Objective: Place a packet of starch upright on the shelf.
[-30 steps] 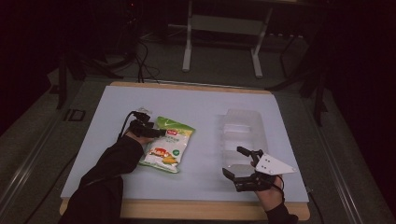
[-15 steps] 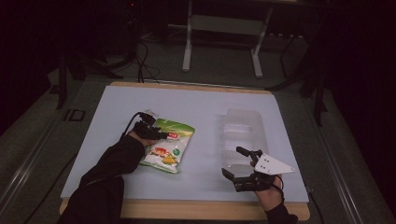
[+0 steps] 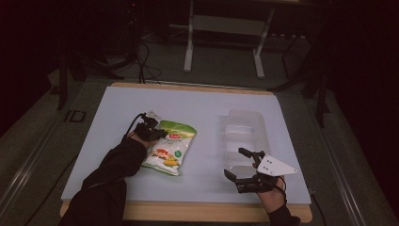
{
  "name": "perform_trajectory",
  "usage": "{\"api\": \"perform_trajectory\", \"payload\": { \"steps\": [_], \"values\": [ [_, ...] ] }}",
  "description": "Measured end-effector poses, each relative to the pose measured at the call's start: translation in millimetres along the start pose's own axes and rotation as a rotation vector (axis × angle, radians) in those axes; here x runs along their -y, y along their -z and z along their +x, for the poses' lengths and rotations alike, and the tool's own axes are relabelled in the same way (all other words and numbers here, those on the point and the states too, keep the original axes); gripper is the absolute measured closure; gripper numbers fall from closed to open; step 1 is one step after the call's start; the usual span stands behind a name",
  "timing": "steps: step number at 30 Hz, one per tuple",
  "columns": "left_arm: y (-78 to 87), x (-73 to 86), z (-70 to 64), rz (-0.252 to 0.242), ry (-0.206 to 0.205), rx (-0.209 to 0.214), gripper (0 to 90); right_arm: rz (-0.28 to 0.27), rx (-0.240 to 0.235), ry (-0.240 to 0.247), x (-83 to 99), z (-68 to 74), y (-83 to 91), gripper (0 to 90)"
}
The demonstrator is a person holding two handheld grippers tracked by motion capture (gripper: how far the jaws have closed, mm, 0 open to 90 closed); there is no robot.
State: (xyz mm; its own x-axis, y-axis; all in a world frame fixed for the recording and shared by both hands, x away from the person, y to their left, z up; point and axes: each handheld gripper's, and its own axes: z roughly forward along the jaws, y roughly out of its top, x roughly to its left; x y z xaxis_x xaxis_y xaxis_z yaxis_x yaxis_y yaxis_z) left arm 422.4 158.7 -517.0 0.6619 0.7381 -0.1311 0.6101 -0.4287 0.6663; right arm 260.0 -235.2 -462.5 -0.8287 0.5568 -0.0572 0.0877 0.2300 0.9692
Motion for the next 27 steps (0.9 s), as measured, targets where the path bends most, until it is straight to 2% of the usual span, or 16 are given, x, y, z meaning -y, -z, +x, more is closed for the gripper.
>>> {"api": "perform_trajectory", "payload": {
  "steps": [6, 8, 9, 12, 19, 24, 27],
  "values": [
    [11.1, -7.0, -6.1, -0.054, -0.001, 0.012, 85.7, -0.001, 0.0, -0.003, -0.3, -0.4, 0.5, 11.2],
    [11.1, -7.0, -6.1, -0.054, -0.001, 0.012, 85.7, -0.001, 0.0, -0.004, -0.3, -0.4, 0.6, 11.2],
    [19.3, -9.9, -8.8, -0.075, -0.01, 0.016, 85.7, -0.003, 0.0, -0.006, -0.2, -0.4, 0.6, 11.2],
    [26.9, -11.7, -11.6, -0.097, -0.013, 0.023, 85.7, -0.007, 0.002, -0.005, -0.7, -0.3, 1.1, 11.2],
    [38.0, -17.0, -18.3, -0.116, -0.036, 0.029, 85.8, -0.018, 0.003, 0.007, -0.9, 0.2, 1.3, 13.8],
    [46.5, -19.1, -25.0, -0.148, -0.039, 0.043, 86.4, -0.003, 0.002, -0.032, -0.3, -2.0, 1.4, 14.1],
    [49.3, -19.2, -27.8, -0.156, -0.048, 0.035, 86.3, 0.004, 0.017, -0.023, -0.5, -2.3, 1.7, 14.6]
  ]
}}
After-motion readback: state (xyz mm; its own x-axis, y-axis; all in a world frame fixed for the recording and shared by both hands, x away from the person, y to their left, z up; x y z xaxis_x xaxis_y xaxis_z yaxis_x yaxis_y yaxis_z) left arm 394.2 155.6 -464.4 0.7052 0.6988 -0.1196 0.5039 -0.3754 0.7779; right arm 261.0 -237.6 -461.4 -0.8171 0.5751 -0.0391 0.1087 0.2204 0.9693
